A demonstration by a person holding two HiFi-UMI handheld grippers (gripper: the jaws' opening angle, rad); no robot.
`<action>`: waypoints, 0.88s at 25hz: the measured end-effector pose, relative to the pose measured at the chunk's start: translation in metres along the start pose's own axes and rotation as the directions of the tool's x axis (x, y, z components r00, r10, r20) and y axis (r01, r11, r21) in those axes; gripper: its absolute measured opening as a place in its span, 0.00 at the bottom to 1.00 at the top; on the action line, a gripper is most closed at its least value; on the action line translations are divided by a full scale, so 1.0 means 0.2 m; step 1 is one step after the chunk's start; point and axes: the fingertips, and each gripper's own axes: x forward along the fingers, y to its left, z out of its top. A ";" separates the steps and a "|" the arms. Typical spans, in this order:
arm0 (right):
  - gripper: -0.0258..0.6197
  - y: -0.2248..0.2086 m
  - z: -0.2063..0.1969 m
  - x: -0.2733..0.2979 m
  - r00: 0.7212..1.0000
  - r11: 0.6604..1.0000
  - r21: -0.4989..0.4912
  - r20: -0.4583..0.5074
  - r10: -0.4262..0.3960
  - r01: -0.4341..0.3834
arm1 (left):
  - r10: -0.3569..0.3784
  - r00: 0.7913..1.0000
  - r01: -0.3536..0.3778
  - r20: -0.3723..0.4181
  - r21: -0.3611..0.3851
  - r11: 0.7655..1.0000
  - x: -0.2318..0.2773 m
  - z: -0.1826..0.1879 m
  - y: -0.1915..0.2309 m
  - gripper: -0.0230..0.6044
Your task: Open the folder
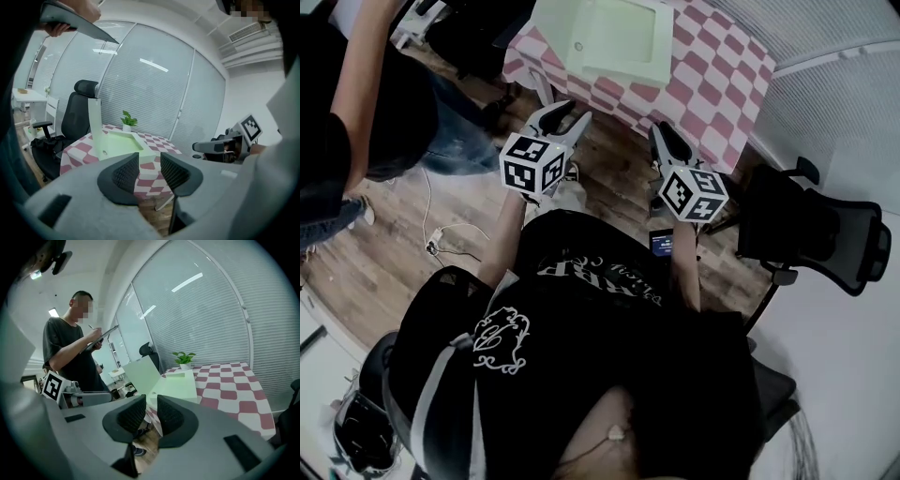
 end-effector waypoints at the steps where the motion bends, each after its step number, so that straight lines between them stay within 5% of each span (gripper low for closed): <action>1: 0.15 0.01 -0.02 -0.05 1.000 1.000 -0.005 0.004 0.008 -0.008 | 0.001 1.000 -0.001 0.002 0.002 1.000 -0.02 -0.02 -0.05 0.27; 22: 0.14 0.38 -0.40 -0.76 0.989 0.988 -0.077 0.042 0.140 -0.136 | 0.003 1.000 -0.004 0.019 0.034 0.999 -0.56 -0.40 -0.81 0.27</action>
